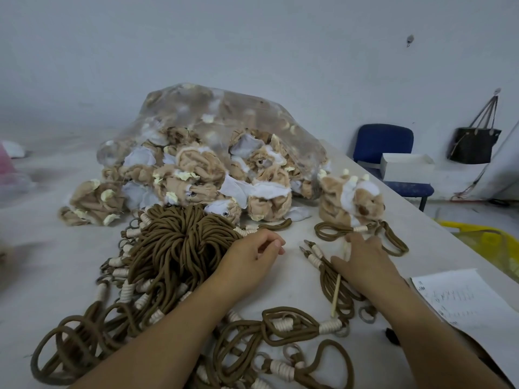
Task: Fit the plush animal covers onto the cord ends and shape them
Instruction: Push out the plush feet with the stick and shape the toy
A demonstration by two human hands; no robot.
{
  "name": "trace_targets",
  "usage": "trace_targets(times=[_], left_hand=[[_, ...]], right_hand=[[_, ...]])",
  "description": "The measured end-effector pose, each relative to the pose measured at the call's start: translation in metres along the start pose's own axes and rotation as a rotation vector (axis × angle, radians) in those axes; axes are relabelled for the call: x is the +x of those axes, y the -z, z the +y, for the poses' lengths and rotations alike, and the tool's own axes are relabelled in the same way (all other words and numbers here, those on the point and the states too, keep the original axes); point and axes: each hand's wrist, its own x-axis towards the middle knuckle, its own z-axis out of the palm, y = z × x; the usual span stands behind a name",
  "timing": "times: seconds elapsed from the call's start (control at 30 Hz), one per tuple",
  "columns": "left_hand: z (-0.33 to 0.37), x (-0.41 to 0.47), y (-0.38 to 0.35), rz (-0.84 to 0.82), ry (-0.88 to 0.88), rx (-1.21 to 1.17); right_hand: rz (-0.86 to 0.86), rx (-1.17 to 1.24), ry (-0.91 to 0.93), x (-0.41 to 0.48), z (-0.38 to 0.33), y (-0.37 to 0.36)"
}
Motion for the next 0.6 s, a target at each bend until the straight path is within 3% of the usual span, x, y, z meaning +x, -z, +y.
trace_targets(times=[0.1, 0.2, 0.33, 0.4, 0.5, 0.6], left_hand=[[0.001, -0.002, 0.0, -0.022, -0.057, 0.097], [0.006, -0.002, 0.001, 0.033, -0.227, 0.35], [0.014, 0.01, 0.01, 0.21, -0.364, 0.676], [0.016, 0.022, 0.02, 0.243, -0.279, 0.835], [0.019, 0.051, 0.036, 0.215, 0.027, 1.091], [0.009, 0.076, 0.045, 0.084, 0.319, 1.055]], right_hand=[[-0.093, -0.027, 0.009, 0.001, 0.003, 0.003], [-0.042, 0.054, 0.092, -0.004, -0.002, 0.003], [0.113, 0.542, 0.217, -0.011, -0.012, 0.006], [0.067, 0.747, 0.211, -0.016, -0.015, 0.007], [-0.043, 0.784, 0.256, -0.018, -0.017, 0.004], [-0.068, 0.781, 0.365, -0.019, -0.022, -0.002]])
